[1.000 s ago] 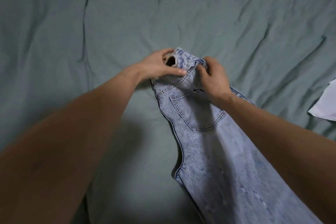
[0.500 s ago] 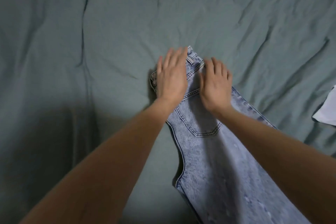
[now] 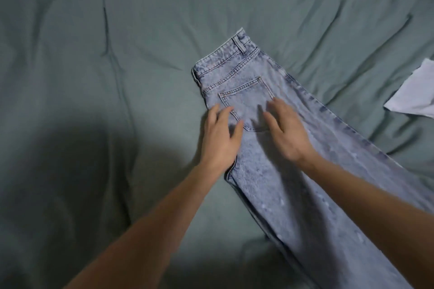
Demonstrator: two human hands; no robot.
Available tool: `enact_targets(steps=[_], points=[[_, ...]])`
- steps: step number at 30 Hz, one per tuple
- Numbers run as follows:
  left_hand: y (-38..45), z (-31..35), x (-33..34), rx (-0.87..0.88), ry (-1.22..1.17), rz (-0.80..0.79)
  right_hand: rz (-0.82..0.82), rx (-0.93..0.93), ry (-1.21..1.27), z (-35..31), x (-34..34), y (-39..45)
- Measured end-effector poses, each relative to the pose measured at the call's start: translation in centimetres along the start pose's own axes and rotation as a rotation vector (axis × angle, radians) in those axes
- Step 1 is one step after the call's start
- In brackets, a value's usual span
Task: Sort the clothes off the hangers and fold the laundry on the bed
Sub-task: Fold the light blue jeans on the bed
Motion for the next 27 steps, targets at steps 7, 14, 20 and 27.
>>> enact_targets(steps=[7, 14, 20, 27], points=[[-12.6, -3.4, 3.3, -0.431, -0.633, -0.083, -0.043, -0.079, -0.108, -2.5, -0.8, -17.3], [-12.9, -3.6, 2.8, -0.513, -0.721, -0.049, -0.071, -0.079, -0.231, -0.4, -0.1, -21.4], [-10.6, 0.5, 1.6, 0.023, -0.259, -0.114, 0.186, 0.266, 0.107, 3.4, -2.8, -20.2], [-10.1, 2.9, 0.0, 0.238, -0.172, -0.058, 0.186, 0.449, 0.108, 5.4, -3.3, -18.5]])
Point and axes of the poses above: each hand's wrist, its own y-axis towards the middle knuckle, its own x-axis out of the palm, z = x × y, the point moved 10 cm from there along y, towards the middle knuckle, and after that the axes turned 3 degrees about y, right-handed, at the moved point
